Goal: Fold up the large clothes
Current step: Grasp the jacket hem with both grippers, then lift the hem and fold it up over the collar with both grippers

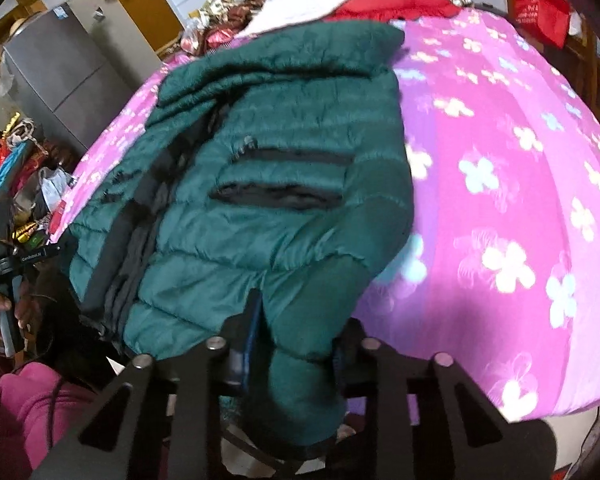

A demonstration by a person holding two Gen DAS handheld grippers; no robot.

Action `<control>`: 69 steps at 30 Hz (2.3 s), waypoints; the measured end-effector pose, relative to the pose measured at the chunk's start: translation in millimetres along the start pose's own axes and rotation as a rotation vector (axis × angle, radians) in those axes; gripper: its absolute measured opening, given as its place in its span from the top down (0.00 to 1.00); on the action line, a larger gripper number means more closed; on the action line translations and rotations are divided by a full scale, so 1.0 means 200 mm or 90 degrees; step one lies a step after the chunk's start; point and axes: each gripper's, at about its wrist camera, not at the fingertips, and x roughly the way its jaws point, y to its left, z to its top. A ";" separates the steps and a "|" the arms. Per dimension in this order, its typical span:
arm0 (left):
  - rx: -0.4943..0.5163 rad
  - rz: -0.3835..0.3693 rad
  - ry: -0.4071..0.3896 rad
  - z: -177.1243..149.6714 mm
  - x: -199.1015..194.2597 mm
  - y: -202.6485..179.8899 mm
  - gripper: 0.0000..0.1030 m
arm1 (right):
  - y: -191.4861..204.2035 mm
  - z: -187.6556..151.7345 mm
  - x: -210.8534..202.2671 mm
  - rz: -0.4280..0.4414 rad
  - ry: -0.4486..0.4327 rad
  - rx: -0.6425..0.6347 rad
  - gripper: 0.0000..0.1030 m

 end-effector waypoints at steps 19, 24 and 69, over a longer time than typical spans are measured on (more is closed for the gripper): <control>-0.012 -0.006 -0.157 0.35 -0.24 -0.10 0.97 | -0.01 0.37 -0.23 0.013 -0.144 0.016 0.75; -0.013 0.006 -0.186 0.46 -0.23 -0.13 0.97 | -0.03 0.50 -0.22 0.003 -0.168 0.018 0.75; -0.065 0.143 -0.204 1.46 0.50 -0.28 0.96 | -0.35 1.61 0.43 -0.114 -0.162 0.090 0.75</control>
